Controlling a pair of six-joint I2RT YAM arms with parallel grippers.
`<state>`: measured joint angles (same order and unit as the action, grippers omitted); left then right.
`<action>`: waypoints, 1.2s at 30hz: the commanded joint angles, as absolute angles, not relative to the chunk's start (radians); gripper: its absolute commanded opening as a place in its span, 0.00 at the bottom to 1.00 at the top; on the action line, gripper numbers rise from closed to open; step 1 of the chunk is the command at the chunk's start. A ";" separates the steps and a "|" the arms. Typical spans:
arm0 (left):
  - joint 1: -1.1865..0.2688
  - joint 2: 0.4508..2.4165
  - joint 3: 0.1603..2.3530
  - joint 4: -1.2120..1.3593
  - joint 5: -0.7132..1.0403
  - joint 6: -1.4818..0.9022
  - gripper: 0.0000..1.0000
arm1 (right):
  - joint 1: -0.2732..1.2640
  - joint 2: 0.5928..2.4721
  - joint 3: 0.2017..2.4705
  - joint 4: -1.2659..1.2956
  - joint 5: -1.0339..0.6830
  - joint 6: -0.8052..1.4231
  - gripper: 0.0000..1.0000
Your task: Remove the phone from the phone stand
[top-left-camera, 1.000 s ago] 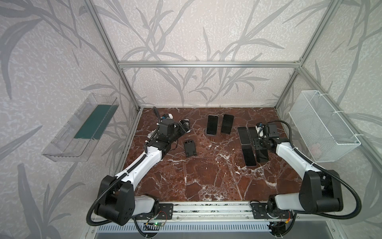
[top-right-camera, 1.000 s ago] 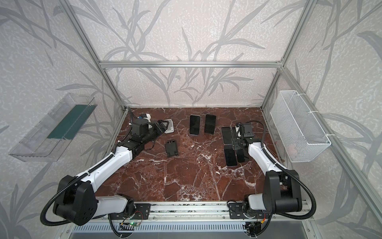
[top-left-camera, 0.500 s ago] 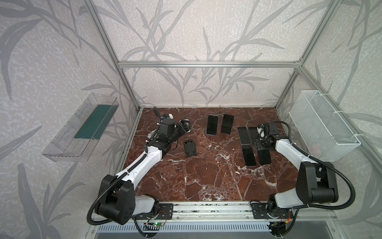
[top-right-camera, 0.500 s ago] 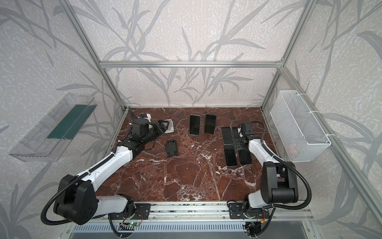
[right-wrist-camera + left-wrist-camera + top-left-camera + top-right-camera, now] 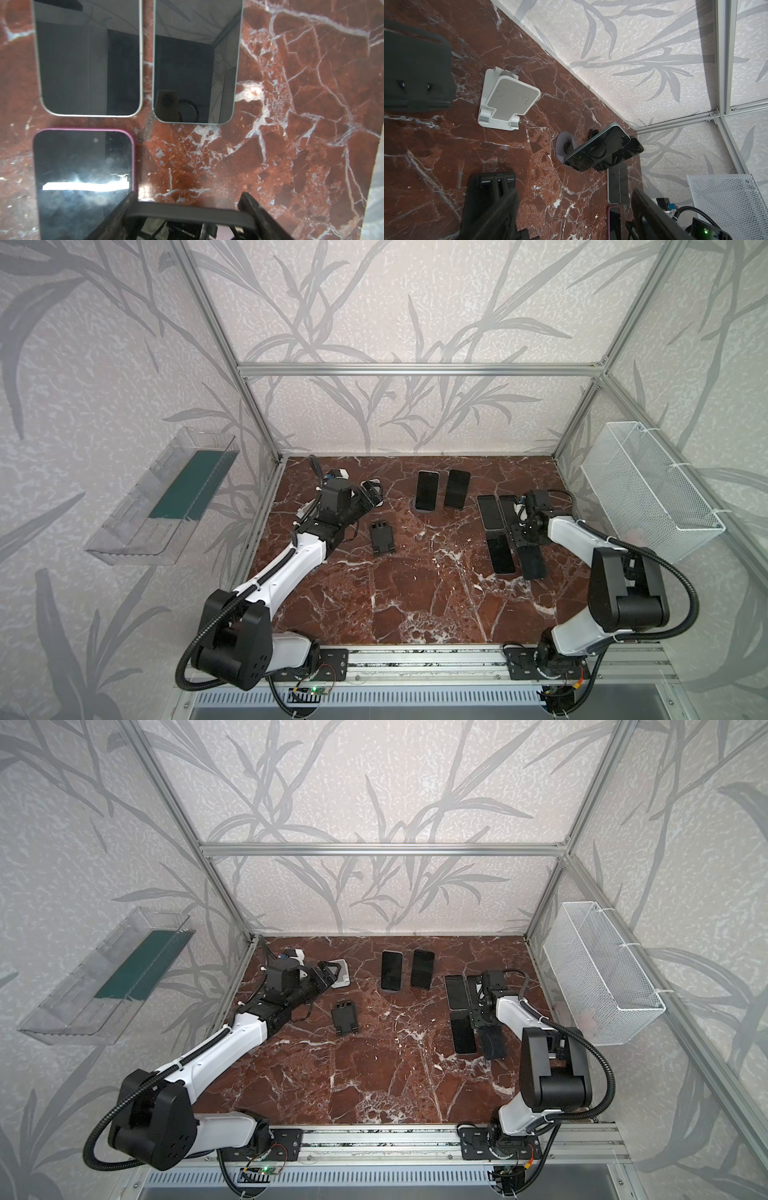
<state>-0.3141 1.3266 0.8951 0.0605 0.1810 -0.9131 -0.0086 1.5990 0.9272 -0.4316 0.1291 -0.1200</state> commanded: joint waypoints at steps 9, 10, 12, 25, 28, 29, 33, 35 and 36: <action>-0.314 1.345 0.934 0.063 0.195 -0.921 0.85 | -0.031 1.729 1.051 -0.496 0.102 -0.095 0.76; -0.313 1.348 0.934 0.061 0.194 -0.921 0.86 | -0.031 1.745 1.065 -0.508 0.100 -0.093 0.76; -0.313 1.350 0.934 0.061 0.195 -0.922 0.85 | -0.031 1.767 1.085 -0.521 0.100 -0.086 0.76; -0.311 1.344 0.935 0.060 0.194 -0.921 0.85 | -0.043 1.770 1.068 -0.530 0.108 -0.090 0.79; -0.313 1.339 0.933 0.059 0.189 -0.919 0.85 | -0.043 1.759 1.069 -0.530 0.106 -0.086 0.79; -0.313 1.337 0.933 0.059 0.191 -0.919 0.86 | -0.043 1.757 1.077 -0.538 0.104 -0.088 0.79; -0.313 1.335 0.932 0.063 0.194 -0.922 0.85 | -0.043 1.729 1.097 -0.555 0.085 -0.082 0.79; -0.313 1.332 0.932 0.062 0.191 -0.922 0.85 | -0.043 1.720 1.103 -0.562 0.071 -0.082 0.79; -0.313 1.329 0.931 0.063 0.191 -0.921 0.85 | -0.043 1.718 1.104 -0.564 0.064 -0.078 0.80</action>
